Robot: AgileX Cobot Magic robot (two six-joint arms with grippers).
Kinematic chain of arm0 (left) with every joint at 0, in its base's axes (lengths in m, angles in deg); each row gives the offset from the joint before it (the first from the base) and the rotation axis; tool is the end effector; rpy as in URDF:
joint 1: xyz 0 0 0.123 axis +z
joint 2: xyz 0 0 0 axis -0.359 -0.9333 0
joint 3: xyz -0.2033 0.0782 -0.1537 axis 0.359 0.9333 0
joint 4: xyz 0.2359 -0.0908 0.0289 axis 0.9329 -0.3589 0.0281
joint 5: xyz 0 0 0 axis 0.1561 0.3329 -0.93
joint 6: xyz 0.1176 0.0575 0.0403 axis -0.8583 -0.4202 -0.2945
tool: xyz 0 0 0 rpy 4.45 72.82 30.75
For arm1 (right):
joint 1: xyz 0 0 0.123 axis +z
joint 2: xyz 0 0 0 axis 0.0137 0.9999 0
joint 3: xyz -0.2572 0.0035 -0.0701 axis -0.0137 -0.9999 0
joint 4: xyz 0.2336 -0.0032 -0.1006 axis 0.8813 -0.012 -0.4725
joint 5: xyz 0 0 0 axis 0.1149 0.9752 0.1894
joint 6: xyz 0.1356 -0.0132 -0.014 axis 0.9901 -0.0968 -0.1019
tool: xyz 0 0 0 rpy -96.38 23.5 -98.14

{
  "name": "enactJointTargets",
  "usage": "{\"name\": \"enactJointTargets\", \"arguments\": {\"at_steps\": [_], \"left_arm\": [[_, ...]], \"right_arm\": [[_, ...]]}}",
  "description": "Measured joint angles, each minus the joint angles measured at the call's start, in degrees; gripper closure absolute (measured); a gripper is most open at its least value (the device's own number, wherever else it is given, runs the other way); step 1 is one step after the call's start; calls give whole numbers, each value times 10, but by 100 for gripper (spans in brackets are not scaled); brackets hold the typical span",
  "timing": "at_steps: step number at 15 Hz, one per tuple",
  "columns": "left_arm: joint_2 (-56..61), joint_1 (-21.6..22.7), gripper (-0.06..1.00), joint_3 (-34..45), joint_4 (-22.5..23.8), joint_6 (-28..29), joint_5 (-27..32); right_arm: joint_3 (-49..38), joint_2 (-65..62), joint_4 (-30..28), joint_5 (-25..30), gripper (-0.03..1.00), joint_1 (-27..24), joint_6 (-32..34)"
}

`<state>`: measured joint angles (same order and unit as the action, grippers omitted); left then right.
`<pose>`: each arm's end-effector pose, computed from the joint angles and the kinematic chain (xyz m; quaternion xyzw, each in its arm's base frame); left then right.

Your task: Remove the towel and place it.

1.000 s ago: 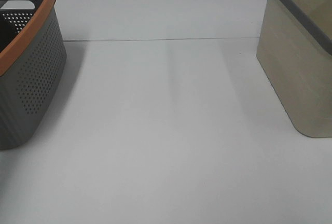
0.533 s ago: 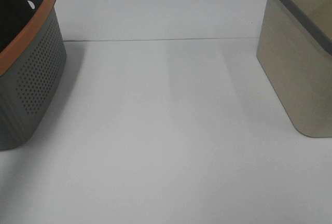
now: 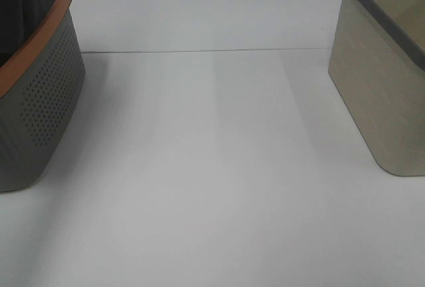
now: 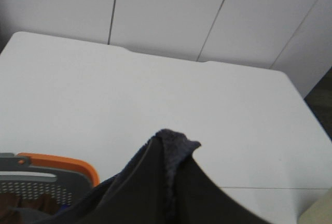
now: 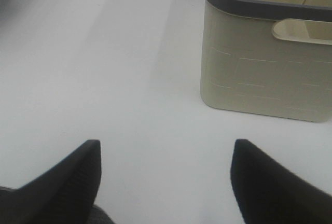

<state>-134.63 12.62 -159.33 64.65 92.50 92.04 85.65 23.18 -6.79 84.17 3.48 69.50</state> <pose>0.3870 -0.0637 0.4782 -0.0481 0.8015 -0.1502 0.5769 0.0541 0.0144 0.2585 -0.0807 0.8482 0.0255 0.5229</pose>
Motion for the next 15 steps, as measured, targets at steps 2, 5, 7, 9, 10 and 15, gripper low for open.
{"name": "enactJointTargets", "arguments": {"at_steps": [2,5,7,9,10,15], "left_arm": [[2,-22,94,0,-28,-4,-32],[2,-63,94,0,-44,-12,-80],[2,-93,94,0,-45,-13,-120],[2,-128,94,0,-46,-17,-164],[2,-153,94,0,-46,-22,-186],[-17,-206,94,0,-46,-36,-213]], "right_arm": [[0,0,0,0,30,0,0],[0,0,0,0,30,0,0],[0,0,0,0,30,0,0],[0,0,18,-1,30,0,0],[0,0,38,-1,30,0,0],[0,79,83,-13,30,0,-2]]}}
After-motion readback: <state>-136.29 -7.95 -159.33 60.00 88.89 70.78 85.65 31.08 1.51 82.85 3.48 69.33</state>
